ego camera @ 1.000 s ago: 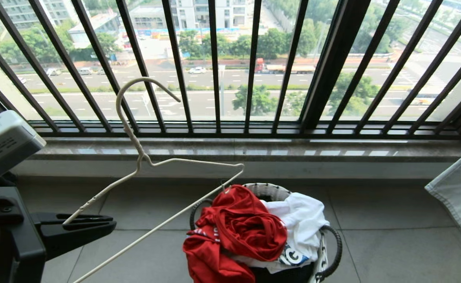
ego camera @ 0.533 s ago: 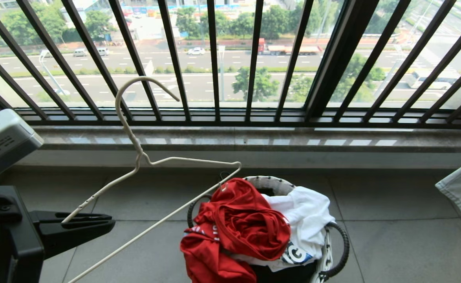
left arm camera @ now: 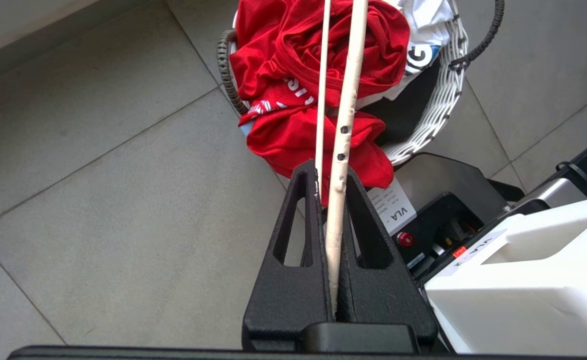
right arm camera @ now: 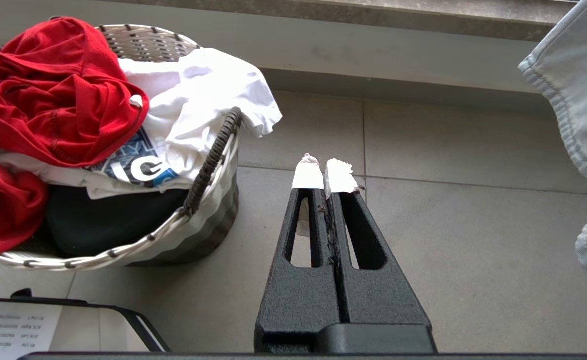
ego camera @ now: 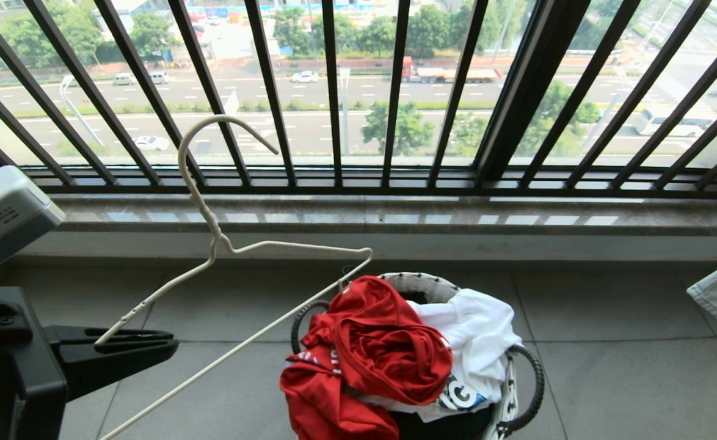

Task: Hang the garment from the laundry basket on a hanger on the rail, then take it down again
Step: Pick up clothes from the basket

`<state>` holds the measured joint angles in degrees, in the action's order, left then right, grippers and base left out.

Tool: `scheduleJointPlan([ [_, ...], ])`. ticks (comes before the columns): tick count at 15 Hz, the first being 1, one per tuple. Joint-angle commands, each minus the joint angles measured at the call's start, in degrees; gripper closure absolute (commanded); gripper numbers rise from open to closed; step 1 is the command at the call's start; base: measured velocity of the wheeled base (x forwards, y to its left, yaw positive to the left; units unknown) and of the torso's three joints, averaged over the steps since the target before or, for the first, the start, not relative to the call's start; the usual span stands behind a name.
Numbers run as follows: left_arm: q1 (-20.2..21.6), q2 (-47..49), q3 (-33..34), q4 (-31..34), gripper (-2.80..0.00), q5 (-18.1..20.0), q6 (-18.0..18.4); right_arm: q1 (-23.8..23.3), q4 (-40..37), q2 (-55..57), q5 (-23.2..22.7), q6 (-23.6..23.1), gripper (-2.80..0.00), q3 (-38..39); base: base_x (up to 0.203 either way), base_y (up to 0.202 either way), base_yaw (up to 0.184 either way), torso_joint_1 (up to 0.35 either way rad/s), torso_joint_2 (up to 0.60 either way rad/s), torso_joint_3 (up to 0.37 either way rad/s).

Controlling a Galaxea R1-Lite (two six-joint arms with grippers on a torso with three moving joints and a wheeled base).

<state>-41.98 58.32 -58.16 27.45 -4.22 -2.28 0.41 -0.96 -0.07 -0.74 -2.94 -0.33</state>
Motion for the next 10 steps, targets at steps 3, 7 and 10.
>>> scheduleJointPlan([
  [3, 1.6, 0.3, -0.7, 0.1, 0.0, 0.0, -0.1, 0.1, -0.1, 0.1, -0.2, -0.1, 0.0, 0.0, 0.0, 0.0, 0.0, 0.0, 0.0, 0.0],
  [7, 1.8, -1.2, -1.9, 0.1, 0.0, 0.0, -0.1, 0.0, -0.4, 0.1, -0.1, 0.0, 0.0, -0.1, 0.0, 0.0, 0.0, 0.0, 0.0, 0.0],
  [10, 1.8, -1.3, -2.9, 0.1, 0.0, -0.2, -0.3, 0.0, -0.8, 2.8, -0.1, 0.0, 0.0, -4.1, 0.0, 0.0, 0.0, 0.0, 0.0, 0.0],
])
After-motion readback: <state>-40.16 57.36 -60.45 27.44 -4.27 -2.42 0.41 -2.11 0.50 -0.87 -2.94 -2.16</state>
